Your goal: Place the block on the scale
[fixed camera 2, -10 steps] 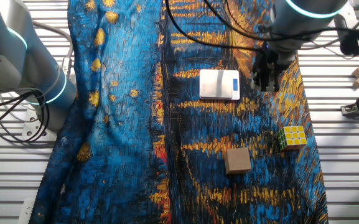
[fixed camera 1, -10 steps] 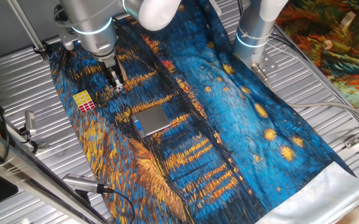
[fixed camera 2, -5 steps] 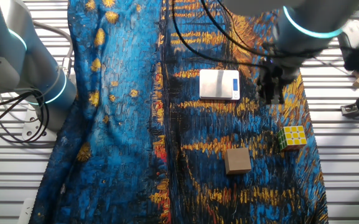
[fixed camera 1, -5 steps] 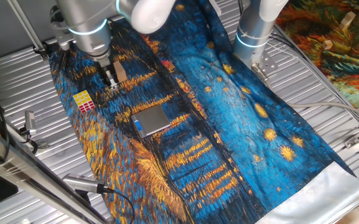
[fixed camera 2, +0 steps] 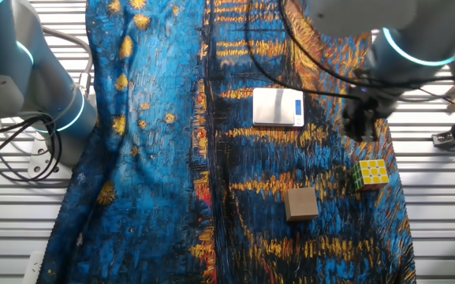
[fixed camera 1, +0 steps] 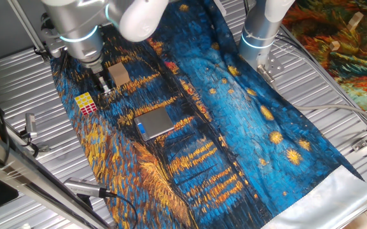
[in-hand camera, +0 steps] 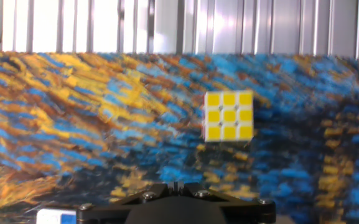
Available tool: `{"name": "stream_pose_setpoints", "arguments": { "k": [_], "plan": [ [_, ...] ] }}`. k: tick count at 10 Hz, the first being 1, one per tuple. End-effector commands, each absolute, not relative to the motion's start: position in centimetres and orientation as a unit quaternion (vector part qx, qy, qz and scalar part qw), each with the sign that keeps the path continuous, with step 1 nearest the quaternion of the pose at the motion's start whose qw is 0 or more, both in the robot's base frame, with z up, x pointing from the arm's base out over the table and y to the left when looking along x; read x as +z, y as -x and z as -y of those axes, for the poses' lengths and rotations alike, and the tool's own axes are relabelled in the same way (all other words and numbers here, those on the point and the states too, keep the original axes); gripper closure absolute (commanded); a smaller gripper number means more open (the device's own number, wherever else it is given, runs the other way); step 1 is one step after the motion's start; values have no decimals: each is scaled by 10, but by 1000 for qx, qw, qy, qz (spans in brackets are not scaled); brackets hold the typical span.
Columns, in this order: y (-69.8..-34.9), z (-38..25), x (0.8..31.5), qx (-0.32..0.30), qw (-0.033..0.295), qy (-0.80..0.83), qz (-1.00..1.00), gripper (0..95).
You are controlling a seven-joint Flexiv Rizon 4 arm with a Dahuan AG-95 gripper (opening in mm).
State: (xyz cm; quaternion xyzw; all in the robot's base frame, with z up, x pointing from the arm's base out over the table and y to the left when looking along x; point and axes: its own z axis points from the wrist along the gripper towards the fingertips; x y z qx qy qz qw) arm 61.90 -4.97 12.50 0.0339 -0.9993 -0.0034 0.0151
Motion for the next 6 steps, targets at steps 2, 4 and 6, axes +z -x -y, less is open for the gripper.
{"name": "stream_pose_setpoints", "arguments": {
  "k": [2, 4, 6],
  "plan": [
    [-634, 68, 126, -3, 18, -59, 998, 950],
    [-641, 76, 128, -3, 20, -70, 997, 950],
    [-644, 76, 129, -3, 21, -70, 997, 950]
  ]
}}
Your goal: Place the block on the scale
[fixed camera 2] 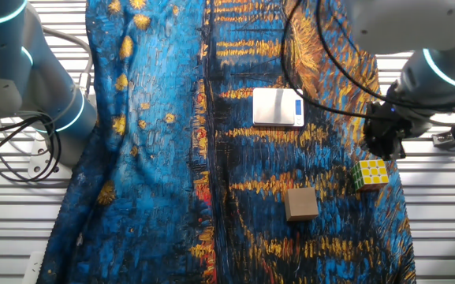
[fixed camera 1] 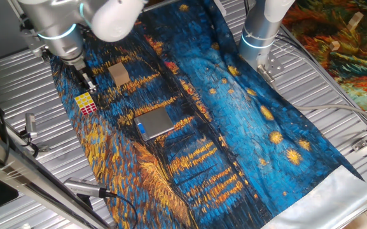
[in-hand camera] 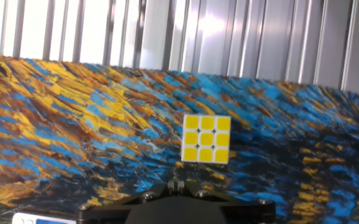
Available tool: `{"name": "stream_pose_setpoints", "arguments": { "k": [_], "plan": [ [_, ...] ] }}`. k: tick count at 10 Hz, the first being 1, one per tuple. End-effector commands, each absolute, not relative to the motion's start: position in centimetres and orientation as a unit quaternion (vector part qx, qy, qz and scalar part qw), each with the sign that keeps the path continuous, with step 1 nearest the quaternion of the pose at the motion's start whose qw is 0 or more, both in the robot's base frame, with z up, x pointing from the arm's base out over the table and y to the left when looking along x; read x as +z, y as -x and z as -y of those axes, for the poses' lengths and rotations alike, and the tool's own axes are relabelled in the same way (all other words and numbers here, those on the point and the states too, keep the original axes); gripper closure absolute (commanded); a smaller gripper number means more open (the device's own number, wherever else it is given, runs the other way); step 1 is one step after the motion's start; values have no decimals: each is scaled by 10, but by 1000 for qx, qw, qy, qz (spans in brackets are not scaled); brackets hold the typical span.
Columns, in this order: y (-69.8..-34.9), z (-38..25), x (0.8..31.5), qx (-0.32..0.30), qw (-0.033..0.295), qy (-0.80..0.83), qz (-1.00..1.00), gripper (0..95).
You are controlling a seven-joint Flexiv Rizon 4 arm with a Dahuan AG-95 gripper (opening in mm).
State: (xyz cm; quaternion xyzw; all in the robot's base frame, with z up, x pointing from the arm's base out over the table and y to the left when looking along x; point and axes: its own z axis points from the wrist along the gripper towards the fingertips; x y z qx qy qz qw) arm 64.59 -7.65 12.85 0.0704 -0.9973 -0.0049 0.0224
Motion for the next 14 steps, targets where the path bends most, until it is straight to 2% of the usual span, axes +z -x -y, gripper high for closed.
{"name": "stream_pose_setpoints", "arguments": {
  "k": [1, 14],
  "plan": [
    [-646, 76, 130, -3, 21, -69, 997, 950],
    [-645, 74, 126, -5, 20, -59, 998, 950]
  ]
}}
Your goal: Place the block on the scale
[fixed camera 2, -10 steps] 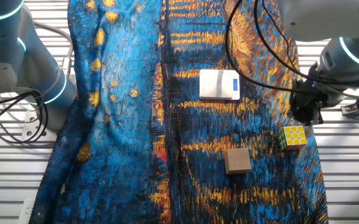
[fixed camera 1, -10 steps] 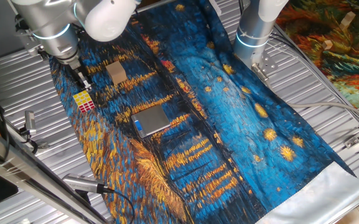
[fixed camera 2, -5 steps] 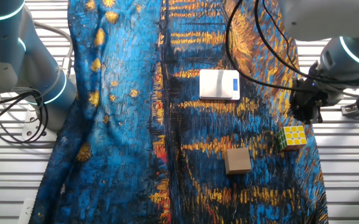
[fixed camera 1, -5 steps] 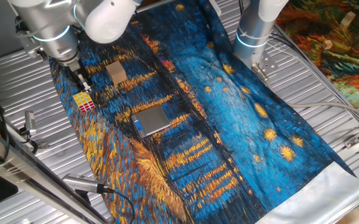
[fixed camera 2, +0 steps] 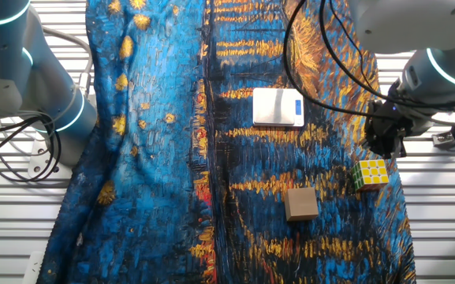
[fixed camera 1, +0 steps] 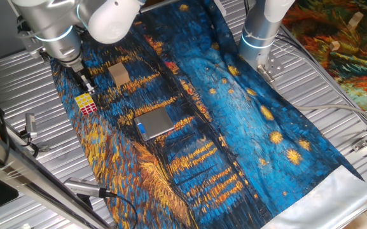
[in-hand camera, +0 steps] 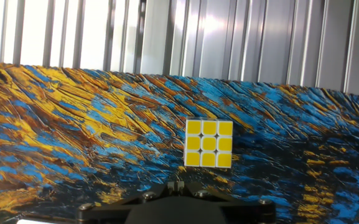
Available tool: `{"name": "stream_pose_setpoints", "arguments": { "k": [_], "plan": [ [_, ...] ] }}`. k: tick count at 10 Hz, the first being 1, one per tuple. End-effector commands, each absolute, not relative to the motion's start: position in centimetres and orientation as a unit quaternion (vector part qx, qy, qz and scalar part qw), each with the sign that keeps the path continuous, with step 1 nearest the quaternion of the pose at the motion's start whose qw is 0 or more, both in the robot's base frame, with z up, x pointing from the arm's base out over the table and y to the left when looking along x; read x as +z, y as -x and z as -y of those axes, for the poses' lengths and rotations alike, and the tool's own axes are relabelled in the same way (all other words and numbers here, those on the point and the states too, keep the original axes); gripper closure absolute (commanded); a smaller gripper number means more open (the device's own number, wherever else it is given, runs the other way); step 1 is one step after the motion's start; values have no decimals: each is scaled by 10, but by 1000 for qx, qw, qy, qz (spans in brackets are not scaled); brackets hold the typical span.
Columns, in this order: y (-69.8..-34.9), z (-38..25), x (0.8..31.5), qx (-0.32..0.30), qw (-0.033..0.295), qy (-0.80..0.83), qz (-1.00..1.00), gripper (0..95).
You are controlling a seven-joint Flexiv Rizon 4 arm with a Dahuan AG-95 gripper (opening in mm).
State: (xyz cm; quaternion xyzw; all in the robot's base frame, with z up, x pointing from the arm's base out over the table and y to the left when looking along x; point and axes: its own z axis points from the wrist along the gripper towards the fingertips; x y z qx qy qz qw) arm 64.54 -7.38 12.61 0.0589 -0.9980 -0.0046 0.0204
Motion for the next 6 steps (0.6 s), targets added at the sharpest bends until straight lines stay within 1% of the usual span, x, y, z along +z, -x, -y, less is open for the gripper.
{"name": "stream_pose_setpoints", "arguments": {
  "k": [1, 3, 6],
  "plan": [
    [-644, 75, 126, -5, 20, -61, 998, 950],
    [-643, 78, 128, -11, 20, -64, 998, 950],
    [-643, 78, 128, -16, 31, -82, 996, 950]
  ]
}}
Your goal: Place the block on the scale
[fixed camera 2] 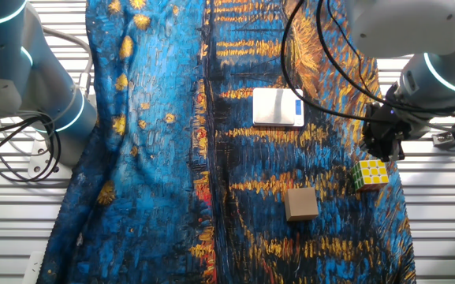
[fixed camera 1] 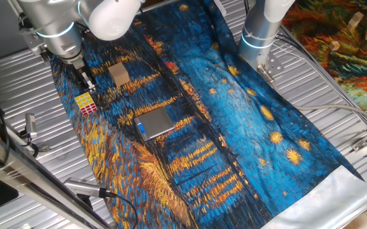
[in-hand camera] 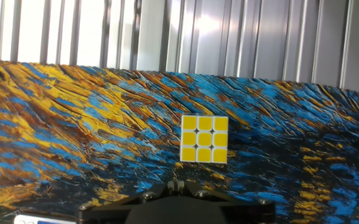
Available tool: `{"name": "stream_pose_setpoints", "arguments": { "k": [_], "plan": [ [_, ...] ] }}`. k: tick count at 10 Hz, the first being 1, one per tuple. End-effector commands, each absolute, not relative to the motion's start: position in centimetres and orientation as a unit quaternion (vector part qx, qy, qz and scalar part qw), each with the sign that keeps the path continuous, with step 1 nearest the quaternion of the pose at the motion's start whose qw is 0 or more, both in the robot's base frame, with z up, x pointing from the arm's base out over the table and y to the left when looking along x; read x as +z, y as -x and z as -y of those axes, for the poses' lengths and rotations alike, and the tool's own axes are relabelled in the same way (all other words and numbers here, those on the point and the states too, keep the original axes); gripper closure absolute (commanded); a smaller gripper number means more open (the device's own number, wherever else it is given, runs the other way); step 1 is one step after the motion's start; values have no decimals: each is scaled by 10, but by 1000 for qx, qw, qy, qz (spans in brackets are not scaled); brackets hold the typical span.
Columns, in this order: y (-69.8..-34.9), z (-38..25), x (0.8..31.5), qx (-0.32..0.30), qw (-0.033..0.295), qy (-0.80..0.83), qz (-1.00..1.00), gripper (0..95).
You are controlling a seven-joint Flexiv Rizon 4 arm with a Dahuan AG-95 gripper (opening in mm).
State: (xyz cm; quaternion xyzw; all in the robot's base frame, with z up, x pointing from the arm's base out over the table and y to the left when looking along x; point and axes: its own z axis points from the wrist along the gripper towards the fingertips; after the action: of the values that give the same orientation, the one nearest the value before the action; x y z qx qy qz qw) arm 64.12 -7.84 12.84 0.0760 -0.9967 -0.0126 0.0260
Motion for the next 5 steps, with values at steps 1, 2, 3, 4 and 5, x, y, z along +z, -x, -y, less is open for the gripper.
{"name": "stream_pose_setpoints", "arguments": {
  "k": [1, 2, 3, 4, 5],
  "plan": [
    [-643, 78, 128, -16, 35, -84, 996, 950],
    [-643, 78, 128, -11, 58, -76, 995, 950],
    [-643, 78, 128, -10, 62, -75, 995, 950],
    [-643, 78, 128, -12, 67, -75, 995, 950],
    [-643, 78, 128, -12, 68, -76, 995, 950]
  ]
}}
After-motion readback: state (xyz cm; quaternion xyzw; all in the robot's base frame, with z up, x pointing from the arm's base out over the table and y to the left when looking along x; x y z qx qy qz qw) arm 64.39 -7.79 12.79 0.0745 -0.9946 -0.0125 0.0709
